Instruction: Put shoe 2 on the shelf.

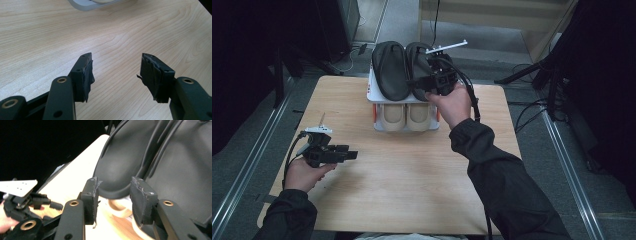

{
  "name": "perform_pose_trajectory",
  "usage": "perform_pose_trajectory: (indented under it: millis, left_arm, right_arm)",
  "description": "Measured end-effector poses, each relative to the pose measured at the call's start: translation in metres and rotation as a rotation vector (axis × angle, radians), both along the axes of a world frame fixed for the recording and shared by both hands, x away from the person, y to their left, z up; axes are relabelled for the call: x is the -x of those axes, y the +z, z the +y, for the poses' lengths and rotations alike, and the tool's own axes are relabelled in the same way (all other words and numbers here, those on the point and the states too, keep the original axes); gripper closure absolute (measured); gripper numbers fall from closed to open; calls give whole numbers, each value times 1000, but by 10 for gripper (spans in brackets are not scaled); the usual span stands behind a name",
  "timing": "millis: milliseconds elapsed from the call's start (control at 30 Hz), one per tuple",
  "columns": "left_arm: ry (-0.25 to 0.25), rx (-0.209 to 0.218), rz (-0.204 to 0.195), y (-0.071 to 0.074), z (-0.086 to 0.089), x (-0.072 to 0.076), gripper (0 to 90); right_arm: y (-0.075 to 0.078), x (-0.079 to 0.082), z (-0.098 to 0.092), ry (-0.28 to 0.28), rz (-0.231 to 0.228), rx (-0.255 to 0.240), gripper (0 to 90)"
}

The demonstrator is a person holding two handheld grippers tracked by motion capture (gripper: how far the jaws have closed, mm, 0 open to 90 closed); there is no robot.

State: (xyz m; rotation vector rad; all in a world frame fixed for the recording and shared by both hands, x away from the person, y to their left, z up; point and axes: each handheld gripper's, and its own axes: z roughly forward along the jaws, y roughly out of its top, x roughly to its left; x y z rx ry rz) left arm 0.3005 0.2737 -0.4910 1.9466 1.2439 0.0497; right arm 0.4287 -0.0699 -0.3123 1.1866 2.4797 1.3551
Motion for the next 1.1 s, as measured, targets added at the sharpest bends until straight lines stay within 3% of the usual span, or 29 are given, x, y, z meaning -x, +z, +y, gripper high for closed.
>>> perform_pose_trajectory:
  millis: [267,667,767,1100]
  left_arm:
    - [-2,-5,1,0,-1,0,441]
    - [-12,5,-6,0,-2,1,441]
    - [-14,5,-7,0,-3,1,441]
    - [-17,4,-11,0,-4,1,440]
  right_arm:
    - [-17,18,-7,47,16,-15,588]
    - [-39,44,-16,125,-18,-26,556]
    - [-47,47,-19,129,5,-36,561]
    - [-75,56,-34,146,-5,-65,548]
